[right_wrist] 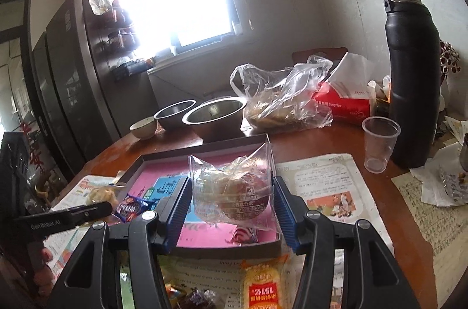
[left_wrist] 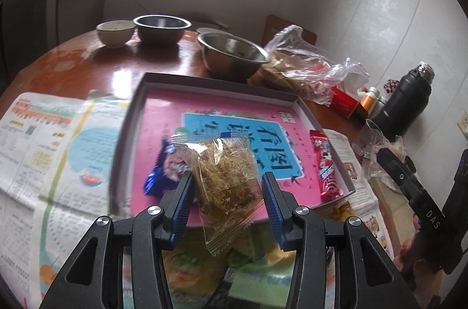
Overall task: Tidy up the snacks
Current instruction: 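Carry both clear bags over the pink tray with both grippers, then lower and open the left gripper on the tray while the right releases the bread bag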
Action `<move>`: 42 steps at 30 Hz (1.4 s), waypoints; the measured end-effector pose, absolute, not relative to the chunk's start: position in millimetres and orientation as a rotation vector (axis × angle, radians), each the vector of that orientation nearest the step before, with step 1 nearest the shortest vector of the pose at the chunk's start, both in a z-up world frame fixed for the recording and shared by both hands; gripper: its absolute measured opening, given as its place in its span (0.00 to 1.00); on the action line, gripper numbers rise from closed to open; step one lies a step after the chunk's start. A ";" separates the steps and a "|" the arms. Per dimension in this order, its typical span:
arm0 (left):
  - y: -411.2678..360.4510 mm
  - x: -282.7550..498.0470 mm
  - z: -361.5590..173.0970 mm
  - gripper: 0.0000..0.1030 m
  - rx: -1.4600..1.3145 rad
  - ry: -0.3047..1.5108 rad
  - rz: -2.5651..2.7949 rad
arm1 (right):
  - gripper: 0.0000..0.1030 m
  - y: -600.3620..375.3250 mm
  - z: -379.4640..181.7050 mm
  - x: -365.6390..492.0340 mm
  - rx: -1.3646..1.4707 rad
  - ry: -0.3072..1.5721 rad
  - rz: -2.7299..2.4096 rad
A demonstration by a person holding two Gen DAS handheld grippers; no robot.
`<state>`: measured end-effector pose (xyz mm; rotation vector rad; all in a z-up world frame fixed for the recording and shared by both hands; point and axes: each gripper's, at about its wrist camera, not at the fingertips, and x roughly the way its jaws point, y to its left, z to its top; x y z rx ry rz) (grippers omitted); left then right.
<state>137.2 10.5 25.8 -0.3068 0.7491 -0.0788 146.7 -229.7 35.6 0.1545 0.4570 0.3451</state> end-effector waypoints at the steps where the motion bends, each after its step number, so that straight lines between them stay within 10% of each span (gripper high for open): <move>1: 8.2 139.8 25.8 0.47 -0.303 0.750 -0.086 | 0.54 -229.7 35.9 148.7 0.154 0.457 0.341; 42: -19.6 199.3 -15.4 0.47 -0.177 0.904 -0.295 | 0.54 -179.6 -1.9 192.7 0.071 0.643 0.316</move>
